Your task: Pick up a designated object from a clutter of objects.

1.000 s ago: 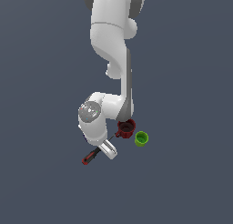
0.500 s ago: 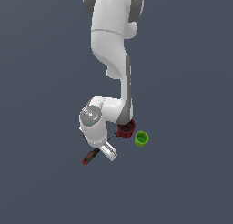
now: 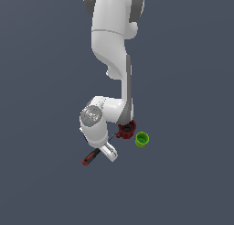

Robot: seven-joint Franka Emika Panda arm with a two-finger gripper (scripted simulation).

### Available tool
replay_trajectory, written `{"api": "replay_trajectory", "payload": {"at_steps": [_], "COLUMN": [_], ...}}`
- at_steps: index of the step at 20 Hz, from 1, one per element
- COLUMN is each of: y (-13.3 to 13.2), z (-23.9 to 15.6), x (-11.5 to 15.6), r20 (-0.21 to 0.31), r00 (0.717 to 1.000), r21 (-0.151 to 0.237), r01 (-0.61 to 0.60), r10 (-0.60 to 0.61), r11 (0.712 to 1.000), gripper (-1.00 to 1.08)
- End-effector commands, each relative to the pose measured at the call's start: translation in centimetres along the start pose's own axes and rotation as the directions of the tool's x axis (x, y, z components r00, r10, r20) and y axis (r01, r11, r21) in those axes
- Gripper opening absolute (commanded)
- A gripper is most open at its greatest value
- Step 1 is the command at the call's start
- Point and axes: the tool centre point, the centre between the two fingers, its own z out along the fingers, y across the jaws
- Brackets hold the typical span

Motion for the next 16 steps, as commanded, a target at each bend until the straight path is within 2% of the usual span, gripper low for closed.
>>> {"api": "replay_trajectory", "payload": {"at_steps": [1, 9, 16], "y": [-0.1, -0.6, -1.4], "z": [-0.3, -2.6, -6.6], "x": [-0.2, -2.3, -6.1], "r20": [-0.001, 0.000, 0.000], "r00": [1.000, 1.000, 1.000], "r21": [0.001, 0.001, 0.002], "r01": [0.001, 0.000, 0.000], "r10": [-0.001, 0.000, 0.000], "r11": [1.000, 1.000, 1.000], "gripper": [-1.00, -1.00, -1.00]}}
